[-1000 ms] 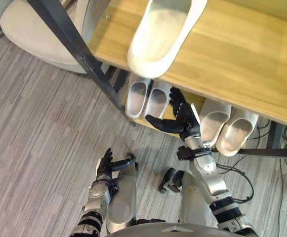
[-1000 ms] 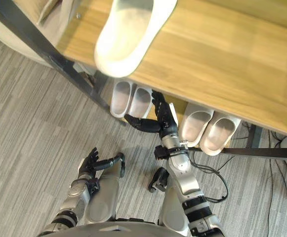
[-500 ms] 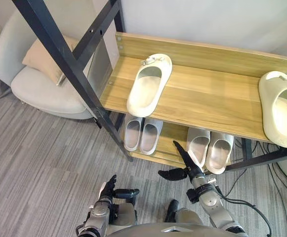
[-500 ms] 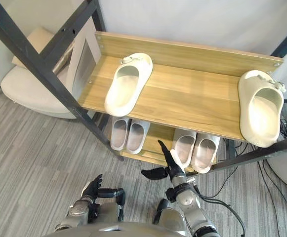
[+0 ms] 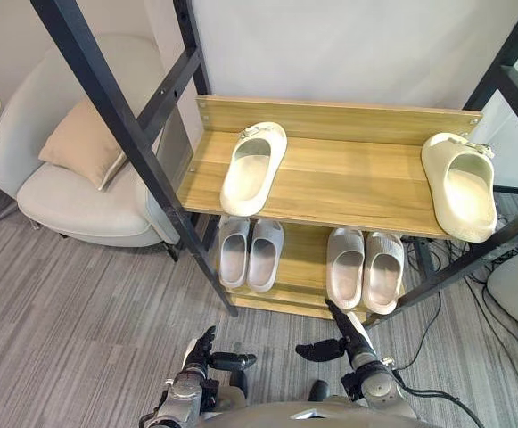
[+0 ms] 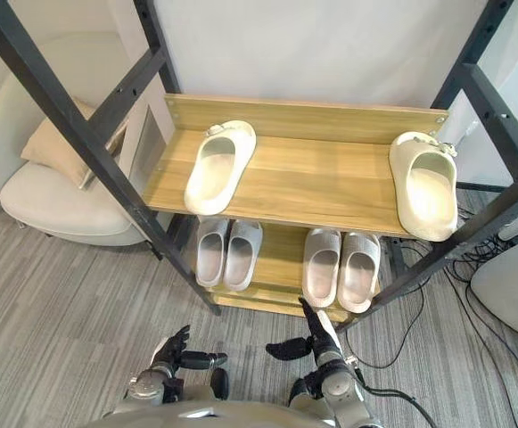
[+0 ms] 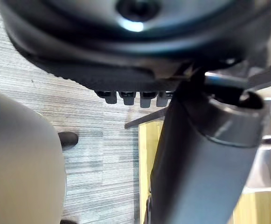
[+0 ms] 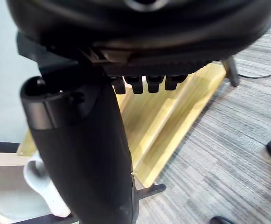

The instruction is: Organize the slippers on the shoe rack

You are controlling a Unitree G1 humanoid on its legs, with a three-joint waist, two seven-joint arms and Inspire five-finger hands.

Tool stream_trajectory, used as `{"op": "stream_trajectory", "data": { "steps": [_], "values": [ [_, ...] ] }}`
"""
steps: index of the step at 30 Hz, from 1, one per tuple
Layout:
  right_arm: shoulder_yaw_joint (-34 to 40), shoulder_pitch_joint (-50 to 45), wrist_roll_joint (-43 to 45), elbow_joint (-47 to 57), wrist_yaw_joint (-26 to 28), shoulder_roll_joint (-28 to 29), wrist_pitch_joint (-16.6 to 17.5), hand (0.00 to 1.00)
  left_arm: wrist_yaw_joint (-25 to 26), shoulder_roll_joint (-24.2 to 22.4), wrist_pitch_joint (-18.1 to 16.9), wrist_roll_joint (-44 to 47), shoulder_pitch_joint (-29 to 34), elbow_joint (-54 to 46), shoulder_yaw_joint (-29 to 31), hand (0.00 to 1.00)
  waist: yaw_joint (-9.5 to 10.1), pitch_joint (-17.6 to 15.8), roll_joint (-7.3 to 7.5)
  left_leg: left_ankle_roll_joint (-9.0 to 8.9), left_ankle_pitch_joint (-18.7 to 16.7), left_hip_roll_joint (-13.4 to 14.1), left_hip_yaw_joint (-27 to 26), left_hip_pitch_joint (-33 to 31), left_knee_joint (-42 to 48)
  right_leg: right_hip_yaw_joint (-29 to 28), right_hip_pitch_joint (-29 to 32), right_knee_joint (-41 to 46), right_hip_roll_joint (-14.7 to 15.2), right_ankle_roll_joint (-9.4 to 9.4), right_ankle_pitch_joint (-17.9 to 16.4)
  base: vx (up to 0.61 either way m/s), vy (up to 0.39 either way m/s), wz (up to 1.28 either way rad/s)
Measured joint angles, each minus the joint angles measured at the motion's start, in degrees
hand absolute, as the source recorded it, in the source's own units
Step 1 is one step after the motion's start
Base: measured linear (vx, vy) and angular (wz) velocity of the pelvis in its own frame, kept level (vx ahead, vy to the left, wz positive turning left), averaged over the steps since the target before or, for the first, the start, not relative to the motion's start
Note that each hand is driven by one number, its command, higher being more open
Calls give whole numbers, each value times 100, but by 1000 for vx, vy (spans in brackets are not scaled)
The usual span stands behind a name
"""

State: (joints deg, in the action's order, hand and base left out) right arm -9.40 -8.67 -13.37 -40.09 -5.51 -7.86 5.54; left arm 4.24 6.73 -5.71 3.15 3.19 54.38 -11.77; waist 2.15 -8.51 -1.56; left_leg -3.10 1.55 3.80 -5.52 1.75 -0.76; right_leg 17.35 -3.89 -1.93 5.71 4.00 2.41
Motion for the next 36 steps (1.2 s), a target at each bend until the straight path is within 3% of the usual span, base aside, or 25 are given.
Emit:
{"op": "stream_trajectory", "data": {
  "steps": [3, 10, 16, 20, 27, 36],
  "values": [
    [238, -79, 2, -194, -69, 4, -61, 100, -127, 91, -2, 22, 187, -574, -396, 100, -28, 3, 0, 12, 8, -30, 28, 67, -31, 31, -107, -94, 9, 10, 29, -5, 11, 4],
    [502, -192, 11, -189, -129, 23, -61, 100, -729, 371, -69, 528, 818, -2976, -1425, 100, -59, 22, -19, 70, 55, -111, 156, 140, -171, 157, -204, -154, 52, 29, 21, 14, 14, 9],
    [562, -238, -6, -196, -84, -10, -54, 100, -1161, 813, -179, 887, 781, -4320, -2494, 100, -91, 168, -156, 79, 60, -151, 278, 242, -248, 287, -328, -133, 85, 62, -65, 25, 5, 11],
    [484, -238, -13, -202, -70, -51, -53, 100, -1294, 807, -181, 1231, 659, -5057, -3079, 100, -115, 241, -223, 87, 66, -158, 278, 316, -311, 290, -362, -110, 94, 66, -100, 0, 0, 0],
    [345, -240, -16, -202, -68, -78, -52, 100, -1231, 732, -189, 1625, 267, -5759, -3332, 100, -136, 324, -230, 87, 66, -150, 279, 403, -366, 303, -435, -110, 87, 66, -134, 0, 0, 0],
    [232, -61, -15, -629, -141, -49, -54, 100, -673, 593, -313, 1888, -123, -7162, -3232, 100, -83, 434, -136, 84, 49, -139, 266, 402, -389, 293, -426, -78, 115, 103, -184, 0, 0, 0]
  ]
}}
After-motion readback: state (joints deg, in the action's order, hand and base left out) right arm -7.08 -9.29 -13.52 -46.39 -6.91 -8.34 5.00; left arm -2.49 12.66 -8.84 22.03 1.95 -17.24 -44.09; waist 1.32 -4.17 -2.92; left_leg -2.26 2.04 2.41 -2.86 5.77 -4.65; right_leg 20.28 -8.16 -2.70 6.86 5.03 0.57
